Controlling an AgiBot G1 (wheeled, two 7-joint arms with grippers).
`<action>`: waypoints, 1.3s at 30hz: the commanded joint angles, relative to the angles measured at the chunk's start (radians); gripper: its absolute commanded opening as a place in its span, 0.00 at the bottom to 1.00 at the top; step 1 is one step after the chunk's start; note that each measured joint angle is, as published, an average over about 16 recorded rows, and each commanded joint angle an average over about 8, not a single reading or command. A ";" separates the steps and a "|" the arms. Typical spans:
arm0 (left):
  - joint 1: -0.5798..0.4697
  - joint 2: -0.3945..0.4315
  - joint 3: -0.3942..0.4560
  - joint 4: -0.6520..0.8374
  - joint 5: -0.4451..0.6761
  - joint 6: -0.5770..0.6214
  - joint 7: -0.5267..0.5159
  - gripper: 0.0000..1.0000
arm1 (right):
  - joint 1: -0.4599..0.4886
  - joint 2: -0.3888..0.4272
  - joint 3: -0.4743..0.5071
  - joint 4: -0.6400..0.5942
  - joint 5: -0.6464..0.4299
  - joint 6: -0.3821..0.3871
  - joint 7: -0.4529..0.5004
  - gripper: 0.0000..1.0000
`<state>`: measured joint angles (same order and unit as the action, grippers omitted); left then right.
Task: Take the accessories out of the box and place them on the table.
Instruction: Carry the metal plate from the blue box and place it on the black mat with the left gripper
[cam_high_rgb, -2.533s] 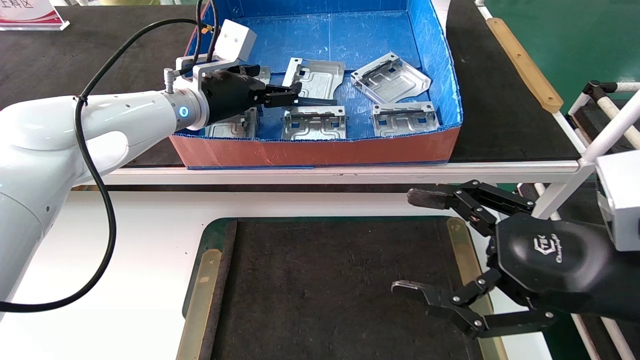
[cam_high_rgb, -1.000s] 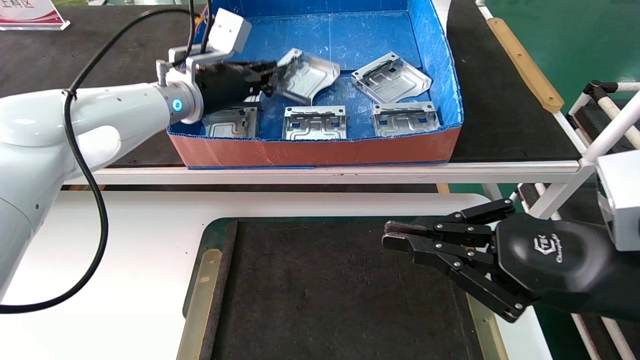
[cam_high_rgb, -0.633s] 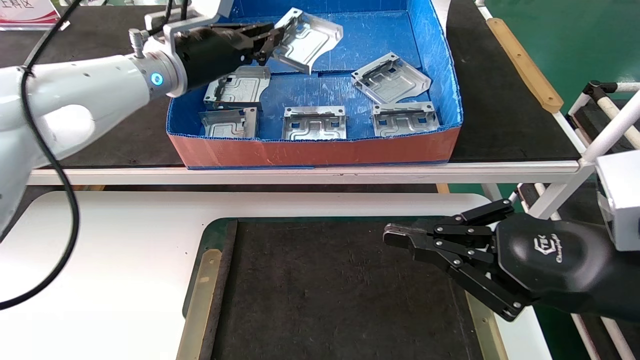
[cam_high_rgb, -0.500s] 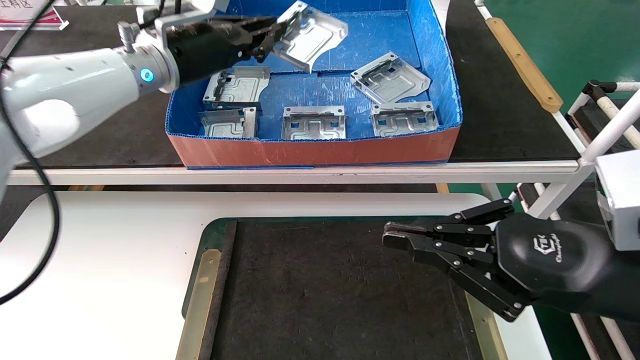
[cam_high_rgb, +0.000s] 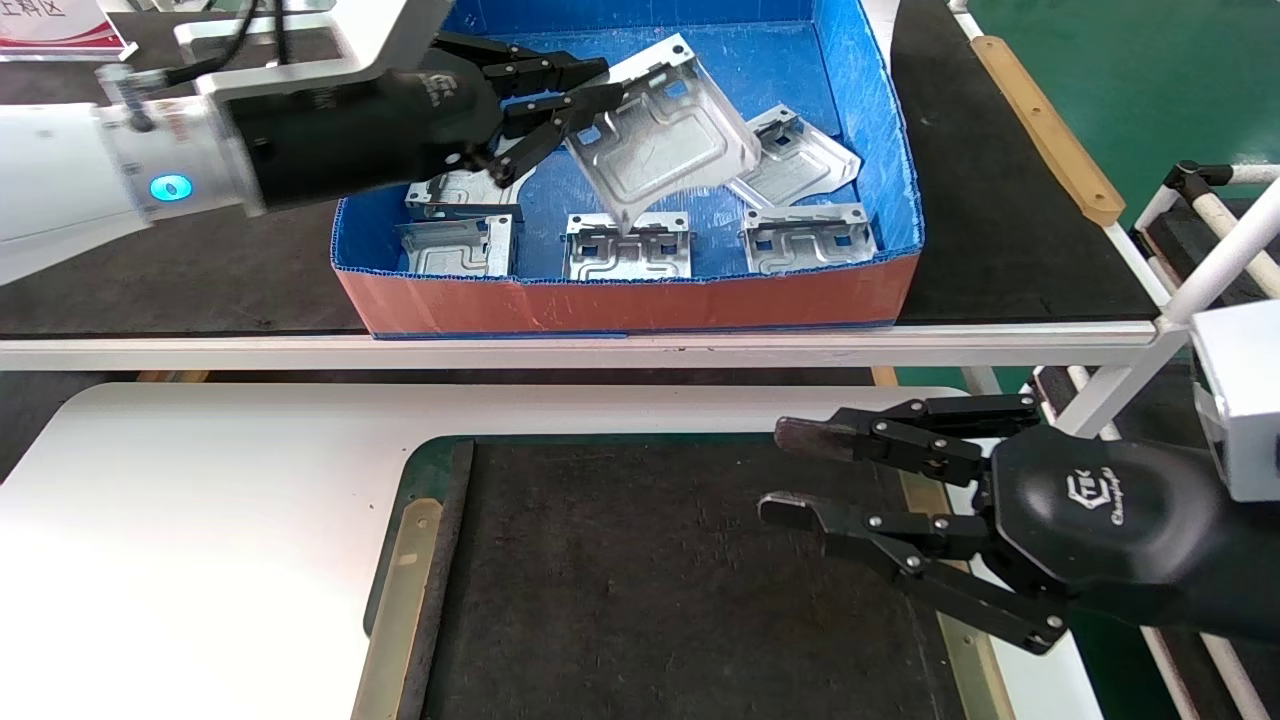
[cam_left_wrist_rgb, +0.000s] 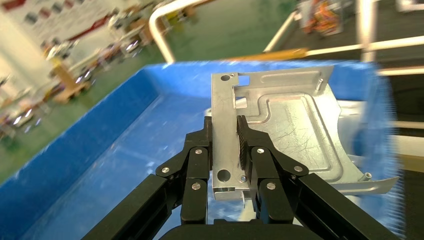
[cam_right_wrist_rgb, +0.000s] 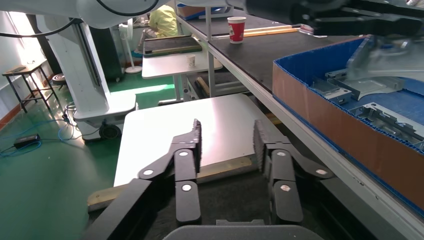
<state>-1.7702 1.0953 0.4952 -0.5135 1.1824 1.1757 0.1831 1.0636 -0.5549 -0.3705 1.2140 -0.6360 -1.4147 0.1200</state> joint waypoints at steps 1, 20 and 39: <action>0.000 -0.018 -0.007 -0.001 -0.018 0.058 0.034 0.00 | 0.000 0.000 0.000 0.000 0.000 0.000 0.000 1.00; 0.101 -0.170 0.033 -0.060 -0.059 0.382 0.008 0.00 | 0.000 0.000 0.000 0.000 0.000 0.000 0.000 1.00; 0.333 0.110 0.099 -0.027 0.045 0.047 0.202 0.00 | 0.000 0.000 0.000 0.000 0.000 0.000 0.000 1.00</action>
<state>-1.4471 1.2048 0.5906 -0.5287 1.2203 1.2294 0.3874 1.0636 -0.5549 -0.3705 1.2140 -0.6360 -1.4147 0.1200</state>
